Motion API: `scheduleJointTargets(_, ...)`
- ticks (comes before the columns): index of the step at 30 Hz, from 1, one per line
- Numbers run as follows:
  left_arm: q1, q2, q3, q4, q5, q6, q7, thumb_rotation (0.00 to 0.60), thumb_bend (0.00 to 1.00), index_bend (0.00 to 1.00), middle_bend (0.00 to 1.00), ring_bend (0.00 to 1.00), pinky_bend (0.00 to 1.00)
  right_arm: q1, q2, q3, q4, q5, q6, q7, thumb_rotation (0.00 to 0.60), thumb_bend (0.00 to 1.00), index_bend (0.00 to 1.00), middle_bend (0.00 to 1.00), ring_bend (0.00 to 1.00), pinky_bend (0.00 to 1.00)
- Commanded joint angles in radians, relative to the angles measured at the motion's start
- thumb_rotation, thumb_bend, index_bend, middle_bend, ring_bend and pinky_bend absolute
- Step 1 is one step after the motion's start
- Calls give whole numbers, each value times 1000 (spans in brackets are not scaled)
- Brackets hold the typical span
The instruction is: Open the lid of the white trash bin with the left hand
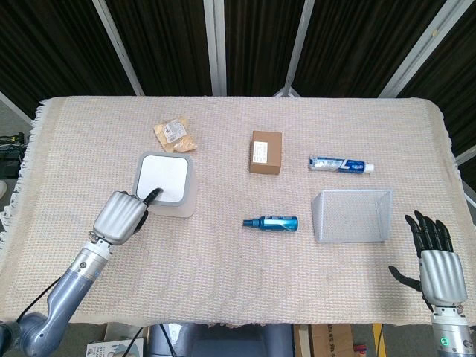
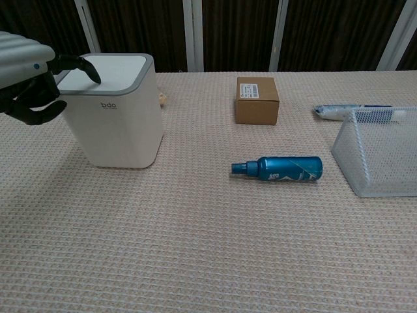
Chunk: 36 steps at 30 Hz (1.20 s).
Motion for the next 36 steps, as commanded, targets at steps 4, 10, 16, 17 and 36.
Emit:
scheduleJointTargets(4,13,18,-32,-50,53,81,-47,600,594,244,785,690,710,1,-2,2,2,6,-2,-1,600,143,81,0,40,14)
scheduleJointTargets(10,98,79,-22,-126,267,264,-219,600,437,228,525,460,489,-1,-3,4,1,9,0,-4,600,143,81,0,40,14)
scheduleJointTargets(16,231,167,80,-161,377,400,-247,600,237,228,355,278,307,4,4,-8,2,-2,-17,-9,600,142,81,0,40,14)
scheduleJointTargets(17,252,180,98,-161,384,415,-250,600,220,228,332,249,289,5,4,-9,2,-4,-18,-11,600,142,81,0,40,14)
scheduleJointTargets(36,520,157,247,217,439,642,-711,600,142,219,196,77,167,4,36,-31,-6,-56,-8,6,600,142,81,0,36,14)
